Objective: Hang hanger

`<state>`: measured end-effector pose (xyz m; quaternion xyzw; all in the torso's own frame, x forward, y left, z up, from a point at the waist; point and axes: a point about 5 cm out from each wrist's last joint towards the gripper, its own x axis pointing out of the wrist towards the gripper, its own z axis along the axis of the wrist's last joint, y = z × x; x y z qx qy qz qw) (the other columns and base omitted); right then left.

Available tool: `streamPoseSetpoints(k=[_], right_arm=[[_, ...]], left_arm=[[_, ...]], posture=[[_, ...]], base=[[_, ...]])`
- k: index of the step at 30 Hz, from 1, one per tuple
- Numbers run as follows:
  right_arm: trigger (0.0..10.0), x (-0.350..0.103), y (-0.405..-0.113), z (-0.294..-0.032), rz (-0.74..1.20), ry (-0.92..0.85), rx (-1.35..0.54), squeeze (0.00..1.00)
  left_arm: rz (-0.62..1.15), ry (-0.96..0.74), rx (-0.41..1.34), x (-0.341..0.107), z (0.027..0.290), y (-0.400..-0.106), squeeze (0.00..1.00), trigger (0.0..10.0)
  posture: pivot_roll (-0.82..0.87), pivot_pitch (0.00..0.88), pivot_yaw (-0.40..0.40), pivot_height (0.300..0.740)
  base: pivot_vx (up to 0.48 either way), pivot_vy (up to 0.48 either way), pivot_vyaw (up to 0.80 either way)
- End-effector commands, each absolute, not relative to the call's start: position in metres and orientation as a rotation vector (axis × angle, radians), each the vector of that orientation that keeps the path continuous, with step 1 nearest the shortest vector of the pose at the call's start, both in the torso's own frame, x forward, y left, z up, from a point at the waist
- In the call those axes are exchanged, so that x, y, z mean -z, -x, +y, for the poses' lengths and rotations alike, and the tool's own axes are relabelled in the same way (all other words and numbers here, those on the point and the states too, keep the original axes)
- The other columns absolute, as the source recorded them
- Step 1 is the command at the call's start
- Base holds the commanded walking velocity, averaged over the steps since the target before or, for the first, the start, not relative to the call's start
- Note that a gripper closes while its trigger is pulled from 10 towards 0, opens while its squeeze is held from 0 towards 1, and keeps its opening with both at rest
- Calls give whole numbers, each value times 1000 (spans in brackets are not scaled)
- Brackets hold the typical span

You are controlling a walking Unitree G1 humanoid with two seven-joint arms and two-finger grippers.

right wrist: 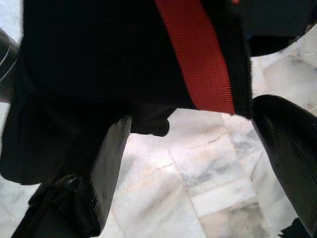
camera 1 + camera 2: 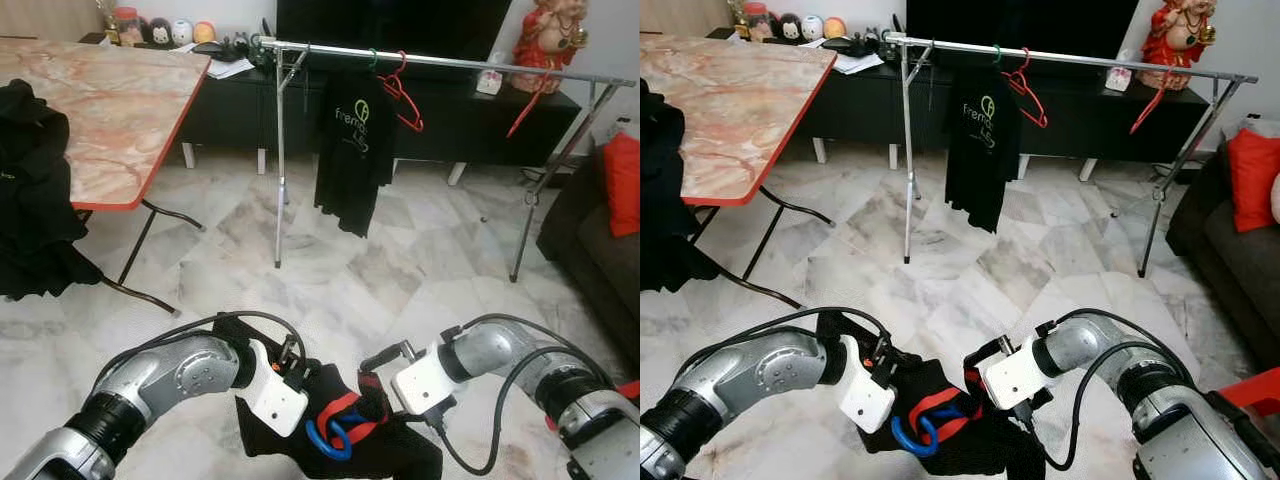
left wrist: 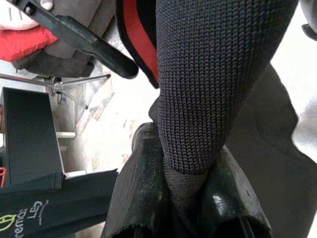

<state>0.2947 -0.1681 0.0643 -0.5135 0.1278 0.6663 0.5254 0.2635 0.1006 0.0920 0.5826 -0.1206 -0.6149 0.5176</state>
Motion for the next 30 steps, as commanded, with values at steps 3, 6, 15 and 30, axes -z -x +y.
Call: streamPoseSetpoints(k=[3,6,15,30], right_arm=[[4902,-69,-299,-172,294,1266,-1569,0],[10000,-72,-302,-172,264,1288,-1546,0],[10000,-85,-308,-166,145,1325,-1526,0],[10000,-82,-296,-161,135,1387,-1754,0]], left_arm=[[-373,-1384,1476,-101,91,-262,0,10000],[-374,-1388,1473,-101,90,-263,0,10000],[-370,-1393,1471,-101,91,-264,0,10000],[-361,-1400,1479,-99,91,-263,0,10000]], posture=[[1,0,-132,740],[1,0,-131,740],[-2,0,-130,740],[7,0,-136,740]], base=[[0,0,0],[0,0,0],[0,0,0],[0,0,0]])
